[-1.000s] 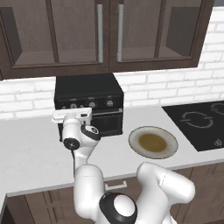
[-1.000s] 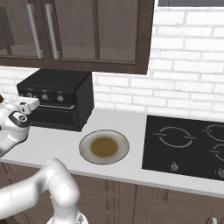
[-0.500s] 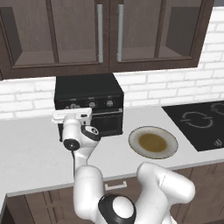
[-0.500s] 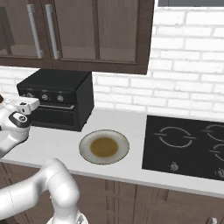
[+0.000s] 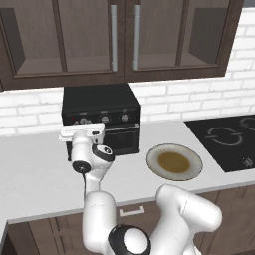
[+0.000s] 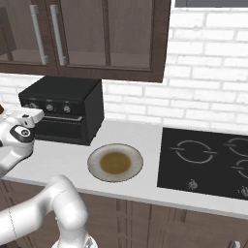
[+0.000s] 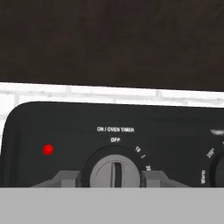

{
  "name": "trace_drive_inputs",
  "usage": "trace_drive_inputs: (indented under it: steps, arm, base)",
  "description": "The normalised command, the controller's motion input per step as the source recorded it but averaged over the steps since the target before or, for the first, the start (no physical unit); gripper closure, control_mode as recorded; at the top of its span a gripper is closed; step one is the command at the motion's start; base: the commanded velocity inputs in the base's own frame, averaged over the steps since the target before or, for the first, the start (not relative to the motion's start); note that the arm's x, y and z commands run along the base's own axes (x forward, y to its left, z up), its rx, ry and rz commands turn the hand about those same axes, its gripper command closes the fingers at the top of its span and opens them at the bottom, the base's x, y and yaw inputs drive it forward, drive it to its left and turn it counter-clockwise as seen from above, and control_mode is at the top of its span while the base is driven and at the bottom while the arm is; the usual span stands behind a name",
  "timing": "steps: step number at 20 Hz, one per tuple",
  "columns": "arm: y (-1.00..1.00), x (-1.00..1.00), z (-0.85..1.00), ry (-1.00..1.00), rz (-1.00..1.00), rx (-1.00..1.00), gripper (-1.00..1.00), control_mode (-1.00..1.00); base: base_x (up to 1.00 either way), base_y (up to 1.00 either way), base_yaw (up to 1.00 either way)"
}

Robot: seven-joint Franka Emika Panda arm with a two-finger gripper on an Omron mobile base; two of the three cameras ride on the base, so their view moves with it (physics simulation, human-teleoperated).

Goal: Pick up the kebab skewer and baguette bread, and place them inside the toaster oven. Close the toaster oven door and start by setting the timer.

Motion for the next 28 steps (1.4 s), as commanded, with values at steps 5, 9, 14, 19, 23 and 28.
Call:
trace_drive_inputs:
  steps: [5,9,14,19,23,28]
  arm:
    - [0.0,0.0,0.24,-0.01,0.0,0.0,1.0,-1.0]
    - [0.0,0.0,0.28,0.0,0.0,0.0,1.0,-1.0]
    - [0.0,0.0,0.19,0.0,0.0,0.01,1.0,-1.0]
    - [0.0,0.0,0.0,-0.01,0.0,0.03,1.0,-1.0]
    - [0.0,0.0,0.0,-0.02,0.0,0.09,1.0,-1.0]
    - [0.0,0.0,0.0,-0.02,0.0,0.11,1.0,-1.0]
  base:
    - [0.0,0.0,0.0]
    - [0.0,0.0,0.0]
    - [0.0,0.0,0.0]
    - [0.0,0.0,0.0]
    - [0.0,0.0,0.0]
    - [0.0,0.0,0.0]
